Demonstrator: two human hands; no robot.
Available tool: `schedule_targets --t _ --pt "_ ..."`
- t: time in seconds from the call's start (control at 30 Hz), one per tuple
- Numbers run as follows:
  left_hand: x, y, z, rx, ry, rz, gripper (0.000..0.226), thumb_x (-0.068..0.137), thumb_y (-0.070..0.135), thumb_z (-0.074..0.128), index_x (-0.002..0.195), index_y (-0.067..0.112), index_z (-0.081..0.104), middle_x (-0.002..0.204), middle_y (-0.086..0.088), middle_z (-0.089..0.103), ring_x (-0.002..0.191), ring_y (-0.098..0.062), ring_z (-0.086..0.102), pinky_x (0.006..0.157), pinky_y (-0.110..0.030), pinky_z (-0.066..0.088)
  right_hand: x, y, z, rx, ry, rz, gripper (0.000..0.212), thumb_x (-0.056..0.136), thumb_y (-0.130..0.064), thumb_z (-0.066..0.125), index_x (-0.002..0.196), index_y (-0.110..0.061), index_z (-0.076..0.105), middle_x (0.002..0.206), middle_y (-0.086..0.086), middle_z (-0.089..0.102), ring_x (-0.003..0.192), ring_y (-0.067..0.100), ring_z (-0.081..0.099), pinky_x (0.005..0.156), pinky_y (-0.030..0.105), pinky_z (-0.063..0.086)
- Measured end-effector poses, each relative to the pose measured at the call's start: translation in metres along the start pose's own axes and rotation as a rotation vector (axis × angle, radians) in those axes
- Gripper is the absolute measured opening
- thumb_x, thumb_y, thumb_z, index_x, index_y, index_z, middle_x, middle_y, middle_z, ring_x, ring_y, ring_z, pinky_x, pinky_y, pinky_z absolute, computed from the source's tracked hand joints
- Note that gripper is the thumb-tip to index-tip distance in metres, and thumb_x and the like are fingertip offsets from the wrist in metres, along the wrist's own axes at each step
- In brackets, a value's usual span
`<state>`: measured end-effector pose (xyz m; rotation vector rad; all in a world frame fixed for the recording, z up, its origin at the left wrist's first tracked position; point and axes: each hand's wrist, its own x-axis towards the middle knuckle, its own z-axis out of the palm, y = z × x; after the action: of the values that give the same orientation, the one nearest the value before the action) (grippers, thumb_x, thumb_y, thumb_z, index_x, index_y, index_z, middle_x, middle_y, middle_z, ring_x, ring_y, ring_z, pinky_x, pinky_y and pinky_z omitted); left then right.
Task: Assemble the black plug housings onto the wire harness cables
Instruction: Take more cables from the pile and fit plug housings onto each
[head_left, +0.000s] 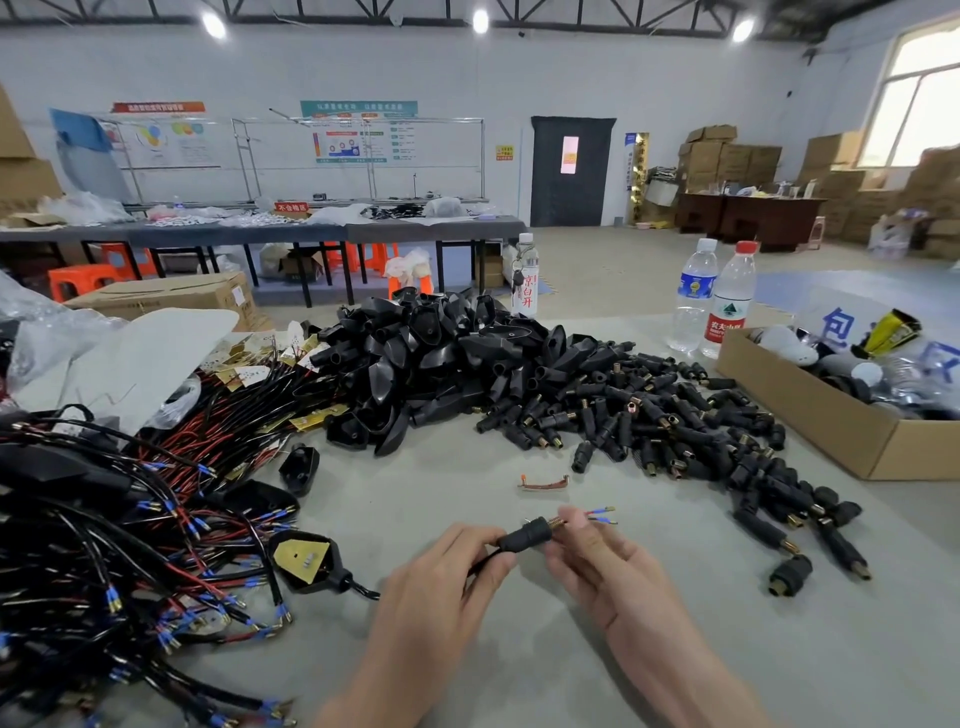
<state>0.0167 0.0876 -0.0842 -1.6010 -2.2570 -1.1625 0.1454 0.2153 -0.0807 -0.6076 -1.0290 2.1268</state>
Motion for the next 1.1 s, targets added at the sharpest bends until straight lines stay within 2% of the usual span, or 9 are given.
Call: schedule_targets --t 0.13,0.3,0.43,0.57,0.7,0.83,0.97,1.1 --pt "0.0 0.0 -0.002 0.014 0.024 0.014 0.022 0.094 0.053 0.052 0.112 0.042 0.058 0.091 0.023 0.057 0.077 0.008 0.055 0.067 -0.021 0.049 0.001 0.004 0.0 -0.092 -0.02 -0.029 0.03 0.077 -0.022 0.069 0.1 -0.005 0.075 0.097 0.018 0.075 0.083 0.019 0.072 0.069 0.022 0.058" --pt "0.001 -0.006 -0.002 0.031 0.016 0.0 0.008 0.093 0.04 0.063 0.1 0.039 0.058 0.076 0.03 0.052 0.071 -0.002 0.052 0.067 -0.024 0.046 0.008 -0.003 -0.009 0.015 0.037 -0.049 0.031 0.08 -0.016 0.065 0.105 0.001 0.071 0.101 0.025 0.073 0.082 0.022 0.073 0.067 0.02 0.058" --pt "0.001 -0.003 -0.003 0.043 0.03 0.027 0.008 0.093 0.035 0.064 0.098 0.039 0.058 0.083 0.038 0.049 0.07 -0.002 0.049 0.066 -0.017 0.04 0.003 0.001 -0.005 -0.021 -0.006 0.009 0.029 0.081 -0.014 0.066 0.107 0.0 0.071 0.1 0.021 0.074 0.08 0.02 0.074 0.066 0.022 0.059" --pt "0.001 -0.001 -0.003 0.02 0.046 0.018 0.007 0.093 0.033 0.066 0.098 0.037 0.064 0.081 0.038 0.048 0.073 -0.004 0.052 0.069 -0.025 0.046 0.0 0.003 -0.003 -0.057 -0.048 0.022 0.02 0.093 -0.009 0.06 0.108 -0.001 0.071 0.102 0.023 0.074 0.081 0.021 0.073 0.065 0.023 0.059" --pt "0.003 0.003 -0.006 0.011 0.113 0.029 0.005 0.089 0.035 0.068 0.091 0.033 0.064 0.081 0.041 0.051 0.082 0.017 0.047 0.07 -0.018 0.039 0.0 0.0 -0.004 -0.076 -0.041 -0.004 0.02 0.093 -0.009 0.06 0.107 -0.003 0.072 0.106 0.021 0.073 0.083 0.02 0.072 0.068 0.023 0.059" --pt "0.003 -0.001 -0.005 -0.002 0.067 -0.029 0.01 0.09 0.033 0.071 0.088 0.031 0.062 0.099 0.037 0.054 0.09 0.002 0.048 0.076 -0.013 0.036 0.0 0.002 -0.004 -0.089 -0.06 0.004 0.023 0.094 -0.009 0.059 0.113 -0.004 0.07 0.107 0.022 0.073 0.084 0.022 0.073 0.068 0.023 0.058" --pt "0.003 -0.001 -0.004 -0.024 0.065 -0.035 0.012 0.088 0.027 0.074 0.085 0.03 0.062 0.093 0.037 0.056 0.089 0.004 0.049 0.076 -0.009 0.035 0.0 0.003 -0.004 -0.11 -0.08 0.006 0.024 0.09 -0.016 0.063 0.111 -0.008 0.073 0.108 0.021 0.073 0.09 0.025 0.073 0.07 0.024 0.058" --pt "0.002 -0.001 -0.003 -0.039 0.058 -0.037 0.011 0.088 0.032 0.072 0.085 0.032 0.061 0.096 0.028 0.059 0.088 0.0 0.05 0.075 -0.013 0.036 0.002 0.002 -0.005 -0.118 -0.077 -0.015 0.034 0.08 -0.023 0.068 0.111 -0.009 0.073 0.107 0.019 0.074 0.089 0.023 0.073 0.071 0.023 0.058"
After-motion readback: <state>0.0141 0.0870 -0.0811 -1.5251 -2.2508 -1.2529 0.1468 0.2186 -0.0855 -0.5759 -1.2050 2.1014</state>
